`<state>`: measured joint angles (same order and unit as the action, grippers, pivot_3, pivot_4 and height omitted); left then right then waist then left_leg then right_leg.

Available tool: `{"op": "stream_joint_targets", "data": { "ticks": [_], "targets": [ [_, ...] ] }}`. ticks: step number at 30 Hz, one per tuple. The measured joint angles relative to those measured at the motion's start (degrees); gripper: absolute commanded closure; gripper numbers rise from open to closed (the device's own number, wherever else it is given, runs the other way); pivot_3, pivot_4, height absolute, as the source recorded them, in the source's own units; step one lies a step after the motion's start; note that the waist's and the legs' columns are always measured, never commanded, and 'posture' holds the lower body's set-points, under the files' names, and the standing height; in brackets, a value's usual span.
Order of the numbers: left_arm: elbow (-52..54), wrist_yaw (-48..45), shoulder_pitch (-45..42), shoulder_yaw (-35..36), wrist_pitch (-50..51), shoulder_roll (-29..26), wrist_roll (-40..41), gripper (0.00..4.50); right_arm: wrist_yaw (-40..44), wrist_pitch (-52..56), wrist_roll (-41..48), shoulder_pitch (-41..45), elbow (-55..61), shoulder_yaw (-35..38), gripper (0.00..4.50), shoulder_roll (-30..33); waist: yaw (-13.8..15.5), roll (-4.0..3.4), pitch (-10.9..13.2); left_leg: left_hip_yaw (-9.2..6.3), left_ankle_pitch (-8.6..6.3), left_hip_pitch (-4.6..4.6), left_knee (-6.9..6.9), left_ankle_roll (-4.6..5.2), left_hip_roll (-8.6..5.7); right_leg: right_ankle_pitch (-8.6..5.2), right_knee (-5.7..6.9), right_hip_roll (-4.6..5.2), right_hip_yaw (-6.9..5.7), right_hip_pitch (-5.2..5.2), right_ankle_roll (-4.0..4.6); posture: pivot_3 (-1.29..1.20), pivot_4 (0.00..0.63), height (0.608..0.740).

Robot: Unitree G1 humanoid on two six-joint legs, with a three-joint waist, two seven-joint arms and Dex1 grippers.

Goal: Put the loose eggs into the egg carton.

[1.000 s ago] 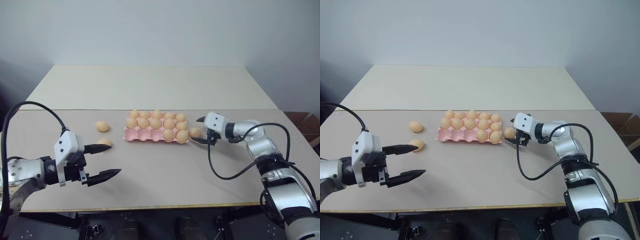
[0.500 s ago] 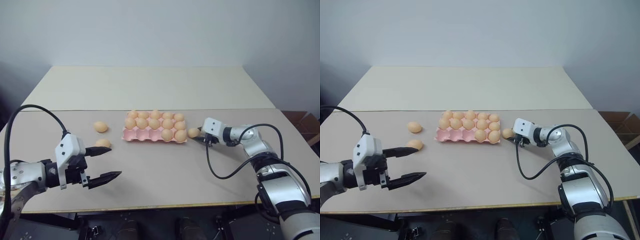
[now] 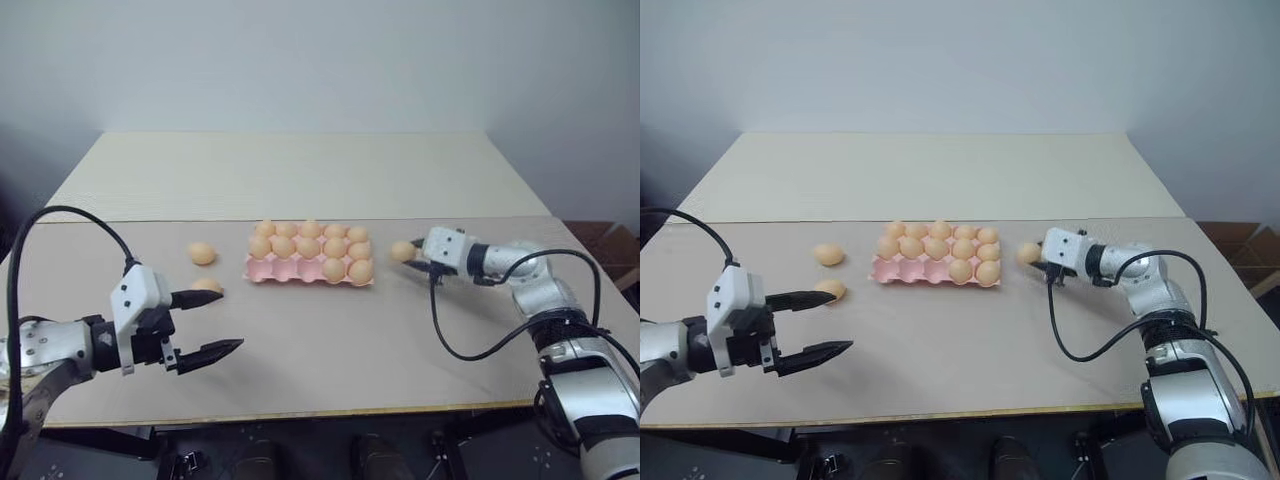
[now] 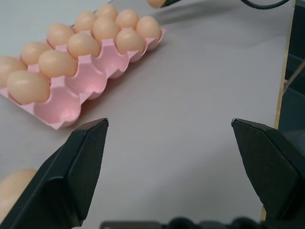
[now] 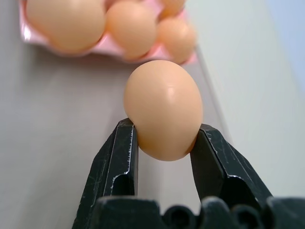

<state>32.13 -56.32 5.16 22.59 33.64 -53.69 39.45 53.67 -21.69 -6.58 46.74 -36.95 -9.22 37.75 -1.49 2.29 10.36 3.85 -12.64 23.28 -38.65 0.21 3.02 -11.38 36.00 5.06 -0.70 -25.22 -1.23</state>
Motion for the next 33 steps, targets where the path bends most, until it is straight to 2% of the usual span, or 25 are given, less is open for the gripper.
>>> {"op": "stream_joint_targets", "data": {
  "ticks": [2, 6, 10, 12, 17, 20, 26, 33],
  "targets": [
    [-0.2, -0.2, 0.0, -0.2, -0.1, 0.0, -0.2, 0.0, 0.9, 2.4, 1.3, -0.3, 5.5, 0.0, 2.99, -1.1, -0.2, 0.0, 0.0, -0.01, 0.0, -0.04, 0.0, 0.0, 0.04, 0.0, 0.07, -0.05, 0.0, 0.0, 0.01, 0.0, 0.15, 0.74],
    [-0.5, -0.5, 0.3, -0.2, -0.5, 0.0, -0.4, 0.0, 1.4, 6.8, 3.0, -0.2, 12.4, -1.7, 2.99, -7.1, -0.7, 0.0, 0.0, -0.03, 0.0, -0.03, 0.0, 0.0, 0.1, 0.02, 0.09, -0.11, -0.01, -0.01, 0.03, 0.0, 0.15, 0.74],
    [-0.3, -0.6, 3.5, 0.9, -0.6, 0.1, -0.6, 0.0, 1.0, 9.4, 2.2, 0.5, 12.8, -4.5, 2.99, -12.2, -0.7, -0.02, 0.0, -0.01, 0.0, 0.06, 0.0, 0.0, 0.05, 0.02, 0.04, -0.02, -0.01, -0.06, 0.05, 0.0, 0.15, 0.74],
    [-0.1, -0.7, 5.5, 2.2, -0.7, 0.2, -0.9, 0.0, 0.4, 9.9, 1.0, 1.6, 11.8, -6.1, 2.99, -14.6, -0.7, -0.03, 0.0, 0.0, 0.0, 0.09, 0.0, -0.01, 0.04, 0.2, 0.03, 0.0, -0.03, -0.09, 0.33, 0.0, 0.15, 0.74],
    [1.2, -0.4, 7.7, 4.4, -0.8, 0.7, -0.9, 0.0, 0.2, 10.0, -0.6, 3.1, 9.9, -8.5, 2.99, -17.5, -0.2, -0.05, 0.0, -0.02, 0.0, 0.13, 0.02, -0.01, 0.03, 0.13, 0.01, 0.02, -0.09, -0.11, 0.46, 0.0, 0.15, 0.74],
    [2.0, 0.2, 8.6, 4.8, -0.8, 1.5, -0.9, 0.0, 0.5, 10.5, -0.7, 4.4, 7.7, -8.9, 2.22, -19.1, -0.3, -0.05, 0.0, 0.0, 0.0, 0.11, 0.02, -0.01, 0.04, 0.13, 0.01, 0.01, -0.07, -0.11, 0.44, 0.0, 0.15, 0.74],
    [3.0, 1.3, 9.1, 4.9, -0.8, 2.0, -0.9, 0.0, -0.3, 9.3, -2.3, 6.5, 4.0, -9.9, 0.09, -19.4, -0.4, -0.05, 0.0, -0.02, 0.0, 0.1, 0.02, -0.01, 0.04, 0.12, 0.04, 0.0, -0.08, -0.11, 0.44, 0.0, 0.15, 0.74],
    [3.0, 1.7, 9.2, 5.0, -0.8, 2.0, -1.0, 0.0, -0.2, 8.8, -2.2, 5.9, 5.1, -9.9, 0.04, -17.4, -0.5, -0.05, 0.0, -0.02, 0.0, 0.11, 0.07, -0.01, 0.03, 0.13, 0.0, 0.01, -0.09, -0.12, 0.43, 0.0, 0.15, 0.74]
  ]
}}
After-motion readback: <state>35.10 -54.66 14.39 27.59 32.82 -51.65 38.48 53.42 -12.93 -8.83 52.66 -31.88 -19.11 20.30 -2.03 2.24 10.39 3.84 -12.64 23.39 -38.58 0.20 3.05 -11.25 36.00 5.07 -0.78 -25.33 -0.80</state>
